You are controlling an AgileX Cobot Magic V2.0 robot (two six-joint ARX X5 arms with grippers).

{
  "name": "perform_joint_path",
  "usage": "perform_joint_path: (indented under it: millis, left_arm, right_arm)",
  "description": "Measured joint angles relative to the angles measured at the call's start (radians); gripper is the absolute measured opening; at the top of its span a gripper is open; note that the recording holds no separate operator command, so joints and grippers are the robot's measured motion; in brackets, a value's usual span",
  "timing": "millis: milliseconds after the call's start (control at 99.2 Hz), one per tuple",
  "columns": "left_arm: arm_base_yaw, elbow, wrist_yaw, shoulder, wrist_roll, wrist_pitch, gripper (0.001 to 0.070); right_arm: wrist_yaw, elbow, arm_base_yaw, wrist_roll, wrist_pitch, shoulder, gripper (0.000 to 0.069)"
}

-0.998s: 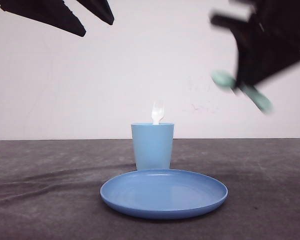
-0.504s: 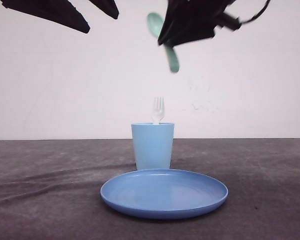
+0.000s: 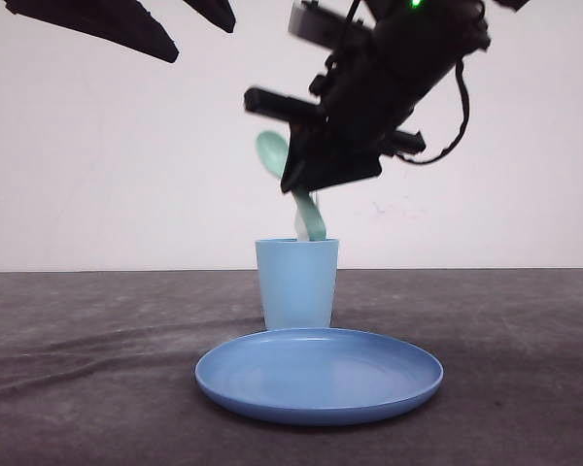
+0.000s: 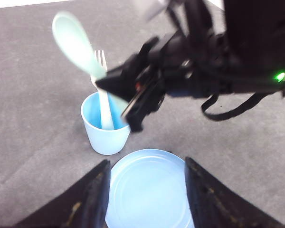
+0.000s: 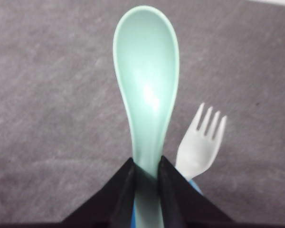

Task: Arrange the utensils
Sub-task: 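Drop the spoon into the cup beside the fork, open right gripper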

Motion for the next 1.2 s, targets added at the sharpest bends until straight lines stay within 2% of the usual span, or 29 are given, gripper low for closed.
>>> perform_joint_path:
  millis: [323, 383, 524, 665, 827, 1089, 1139, 1200]
  left_arm:
    - [0.0, 0.0, 0.0, 0.0, 0.0, 0.0, 0.0294]
    - [0.0, 0.0, 0.0, 0.0, 0.0, 0.0, 0.0294]
    - [0.0, 0.0, 0.0, 0.0, 0.0, 0.0, 0.0294]
    - [0.0, 0.0, 0.0, 0.0, 0.0, 0.0, 0.0294]
    - [0.0, 0.0, 0.0, 0.0, 0.0, 0.0, 0.0294]
    - [0.0, 0.0, 0.0, 0.0, 0.0, 0.001, 0.0294]
    - [0.0, 0.0, 0.0, 0.0, 0.0, 0.0, 0.0294]
    - [0.0, 0.0, 0.0, 0.0, 0.0, 0.0, 0.0294]
  right_arm:
    - [0.0, 0.0, 0.001, 0.0, 0.014, 0.045, 0.0065]
    - [0.0, 0.0, 0.001, 0.0, 0.021, 0.045, 0.0096]
    - [0.0, 0.0, 0.001, 0.002, 0.021, 0.045, 0.0229]
    - [-0.035, 0.0, 0.001, 0.014, 0.011, 0.044, 0.0267]
    - [-0.051, 0.0, 0.004, 0.032, -0.084, -0.013, 0.0272]
    - [-0.052, 0.001, 0.018, 0.035, -0.282, -0.245, 0.0278]
    - [-0.052, 0.001, 0.023, 0.035, -0.334, -0.28, 0.032]
    - [-0.053, 0.001, 0.029, 0.036, -0.394, -0.318, 0.0423]
